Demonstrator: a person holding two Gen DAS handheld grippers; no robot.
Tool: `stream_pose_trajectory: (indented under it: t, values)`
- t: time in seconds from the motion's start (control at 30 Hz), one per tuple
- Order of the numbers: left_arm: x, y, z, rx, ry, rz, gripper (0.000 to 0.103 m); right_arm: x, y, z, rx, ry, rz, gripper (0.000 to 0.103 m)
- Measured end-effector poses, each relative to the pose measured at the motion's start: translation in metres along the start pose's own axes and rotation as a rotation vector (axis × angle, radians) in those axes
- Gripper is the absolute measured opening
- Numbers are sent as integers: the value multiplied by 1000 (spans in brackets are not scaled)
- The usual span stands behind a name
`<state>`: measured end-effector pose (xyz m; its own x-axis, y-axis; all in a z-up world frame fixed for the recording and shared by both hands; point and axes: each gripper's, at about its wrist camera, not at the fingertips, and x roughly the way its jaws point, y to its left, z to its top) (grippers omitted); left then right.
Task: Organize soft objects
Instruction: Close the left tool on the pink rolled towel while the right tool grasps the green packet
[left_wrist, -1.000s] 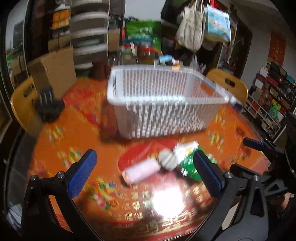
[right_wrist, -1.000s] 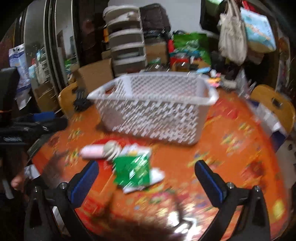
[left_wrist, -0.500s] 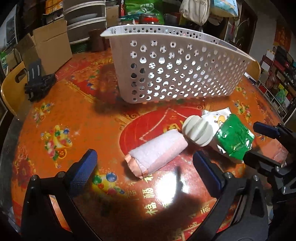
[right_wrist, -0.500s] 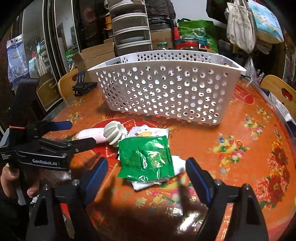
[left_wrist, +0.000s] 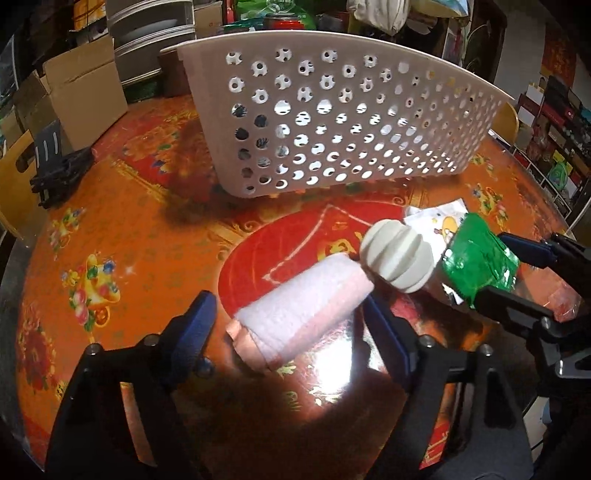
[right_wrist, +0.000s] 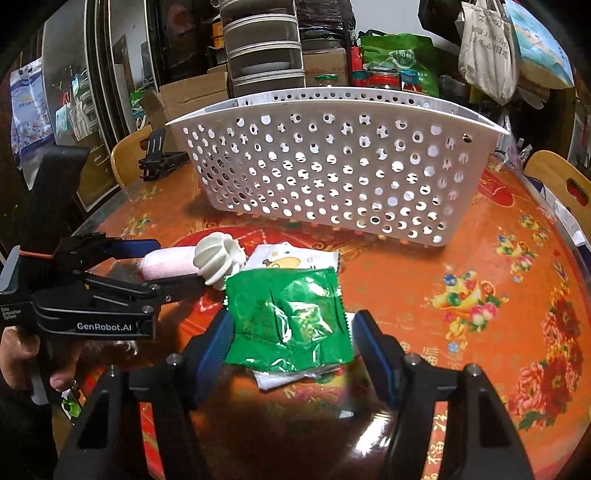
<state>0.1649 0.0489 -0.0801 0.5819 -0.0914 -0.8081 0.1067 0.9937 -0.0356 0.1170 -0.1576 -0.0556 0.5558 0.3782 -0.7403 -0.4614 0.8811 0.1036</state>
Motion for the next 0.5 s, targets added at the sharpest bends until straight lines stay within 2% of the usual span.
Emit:
stream_pose_trajectory:
  t: [0.1,0.17,0.23,0.3,0.33,0.4,0.5]
  values:
    - [-6,-6,-5,11,-14,-2,62,2,0,-2,-7,7,-7,62]
    - [-10,-9,-9,12,-22,-7,47,3,-1,-3,-13,9,-8,61]
    - [-14,-10,-14,11,-33,-5,41,2,0,-5,-19,5,-9,59]
    - [-17,-11,-18,9,-43,-1,38,0,0,-5,-29,-4,-21,49]
    - [-18,-11,-19,7,-48,2,37,-1,0,-6,-35,-9,-22,47]
    - [-19,-11,-22,3,-52,3,37,-1,-1,-7,-40,-10,-27,38]
    - [-20,-11,-24,9,-56,3,37,-4,-3,-6,-42,-10,-21,31]
